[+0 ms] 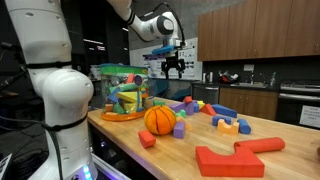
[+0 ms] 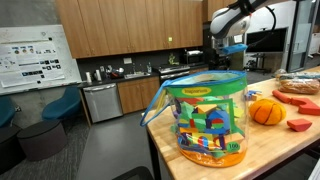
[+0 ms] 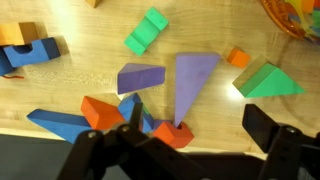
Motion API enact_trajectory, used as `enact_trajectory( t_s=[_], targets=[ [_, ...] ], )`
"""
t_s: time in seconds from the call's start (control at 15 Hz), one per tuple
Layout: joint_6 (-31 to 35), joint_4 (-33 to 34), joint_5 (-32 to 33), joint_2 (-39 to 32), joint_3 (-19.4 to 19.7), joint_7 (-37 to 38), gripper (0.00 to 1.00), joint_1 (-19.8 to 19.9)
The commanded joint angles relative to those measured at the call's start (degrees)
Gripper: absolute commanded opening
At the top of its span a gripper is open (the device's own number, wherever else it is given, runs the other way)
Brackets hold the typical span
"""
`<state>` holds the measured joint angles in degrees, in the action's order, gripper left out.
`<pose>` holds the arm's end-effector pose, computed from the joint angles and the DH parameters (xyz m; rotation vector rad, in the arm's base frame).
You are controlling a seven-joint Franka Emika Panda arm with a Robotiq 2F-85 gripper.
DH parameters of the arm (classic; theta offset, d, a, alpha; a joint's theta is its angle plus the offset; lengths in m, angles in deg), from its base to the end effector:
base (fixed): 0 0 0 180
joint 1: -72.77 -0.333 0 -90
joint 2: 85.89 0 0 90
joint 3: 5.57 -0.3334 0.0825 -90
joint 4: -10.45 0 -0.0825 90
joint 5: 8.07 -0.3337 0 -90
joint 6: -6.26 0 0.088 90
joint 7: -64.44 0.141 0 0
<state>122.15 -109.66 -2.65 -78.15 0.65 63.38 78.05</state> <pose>0.4621 -0.1044 0.4883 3.0548 -0.2187 0.0808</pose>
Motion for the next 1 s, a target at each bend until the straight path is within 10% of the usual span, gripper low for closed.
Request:
enact_trajectory(
  t_s=[0.0,0.93],
  targets=[
    [-0.03,-0.12,0.06,0.02,-0.29,0.24,1.00,0.18],
    [-3.95,0.01,0.95,-7.06,0.65,2.69,1.00,1.34]
  ],
)
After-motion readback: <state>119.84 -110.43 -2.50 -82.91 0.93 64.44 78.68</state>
